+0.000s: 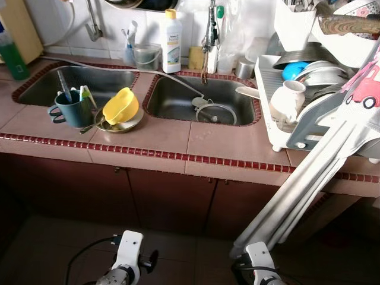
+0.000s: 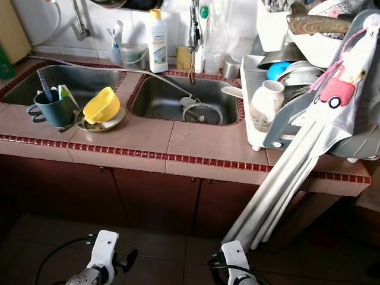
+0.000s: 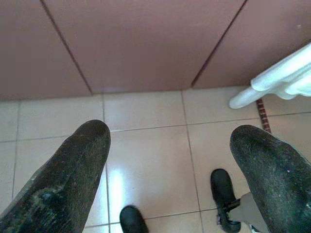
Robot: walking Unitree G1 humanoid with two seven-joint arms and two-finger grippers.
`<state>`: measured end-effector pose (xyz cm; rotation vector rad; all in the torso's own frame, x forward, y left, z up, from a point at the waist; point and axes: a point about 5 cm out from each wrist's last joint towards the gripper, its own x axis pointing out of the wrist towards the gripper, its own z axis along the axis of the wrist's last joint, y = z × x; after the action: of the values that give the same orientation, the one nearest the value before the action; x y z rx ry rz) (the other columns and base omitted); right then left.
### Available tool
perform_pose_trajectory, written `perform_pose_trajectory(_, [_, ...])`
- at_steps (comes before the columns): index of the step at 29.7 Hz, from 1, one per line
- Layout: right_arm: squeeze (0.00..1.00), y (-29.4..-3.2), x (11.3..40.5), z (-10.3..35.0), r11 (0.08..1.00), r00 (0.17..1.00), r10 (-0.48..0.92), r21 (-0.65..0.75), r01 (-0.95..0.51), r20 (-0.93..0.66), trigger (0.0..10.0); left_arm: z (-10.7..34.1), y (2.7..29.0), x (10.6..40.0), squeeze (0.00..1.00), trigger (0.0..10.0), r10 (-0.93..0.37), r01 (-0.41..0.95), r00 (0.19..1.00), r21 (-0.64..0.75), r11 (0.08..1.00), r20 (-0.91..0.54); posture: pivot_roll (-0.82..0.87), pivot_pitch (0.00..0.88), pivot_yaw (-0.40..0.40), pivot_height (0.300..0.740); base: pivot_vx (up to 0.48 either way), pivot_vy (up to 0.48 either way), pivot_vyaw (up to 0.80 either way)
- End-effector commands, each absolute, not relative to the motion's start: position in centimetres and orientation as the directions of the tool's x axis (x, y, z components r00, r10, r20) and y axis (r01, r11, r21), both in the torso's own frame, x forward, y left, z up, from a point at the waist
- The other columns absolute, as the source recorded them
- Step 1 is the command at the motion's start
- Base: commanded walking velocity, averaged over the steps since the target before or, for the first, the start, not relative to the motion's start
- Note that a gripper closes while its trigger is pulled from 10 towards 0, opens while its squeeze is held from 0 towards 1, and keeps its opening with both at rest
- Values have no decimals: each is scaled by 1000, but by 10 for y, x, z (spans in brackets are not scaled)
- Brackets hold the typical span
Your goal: Kitchen organization
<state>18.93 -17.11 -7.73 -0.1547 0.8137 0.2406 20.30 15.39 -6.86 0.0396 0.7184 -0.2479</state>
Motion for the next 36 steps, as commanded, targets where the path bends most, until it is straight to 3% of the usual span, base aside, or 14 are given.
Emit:
perform_pose_trajectory(1, [1000,-173,196,-73,959,689,146,-69,-275,-710,10000,-67,155,205,1000,10000,-209,257,735,-20,966,-645,-131,0,-40,740,0,0,0])
perform_pose_trajectory(3, [1000,-173,197,-72,959,696,140,-77,-272,-704,10000,-66,155,206,1000,10000,-214,261,739,-21,965,-639,-131,0,-40,740,0,0,0])
perform_pose_trajectory(4, [1000,-173,200,-71,959,708,132,-92,-269,-694,10000,-64,154,208,0,10000,-221,271,746,-16,962,-628,-130,0,-41,740,0,0,0])
perform_pose_trajectory(8, [1000,-168,209,-64,962,742,178,-43,-268,-647,10000,-55,150,218,0,10000,-264,300,788,-26,953,-556,-130,0,-41,740,0,0,0])
perform_pose_trajectory(9, [0,-164,216,-58,960,766,212,-16,-278,-607,10000,-47,148,225,0,10000,-292,311,818,-46,949,-496,-129,0,-42,740,0,0,0])
perform_pose_trajectory(15, [0,-146,249,-26,932,860,329,-12,-362,-391,10000,-16,140,247,0,10000,-384,383,888,-55,922,-254,-128,0,-42,740,0,0,0])
perform_pose_trajectory(18, [0,-144,255,-19,933,877,328,-26,-359,-352,10000,-11,140,249,0,10000,-388,390,894,-40,920,-225,-128,0,-42,740,0,0,0])
perform_pose_trajectory(22, [0,-136,276,10,927,916,357,-51,-371,-181,10000,12,141,260,0,10000,-381,383,921,9,924,-80,-127,0,-44,740,0,0,0])
perform_pose_trajectory(31, [0,-120,289,61,878,878,471,-138,-458,81,10000,53,145,271,0,10000,-368,372,922,-13,928,120,-114,0,-54,740,0,0,0])
perform_pose_trajectory(36, [0,-120,297,95,919,890,395,-80,-387,228,10000,76,149,271,0,10000,-317,333,927,-52,941,199,-104,0,-60,740,0,0,0])
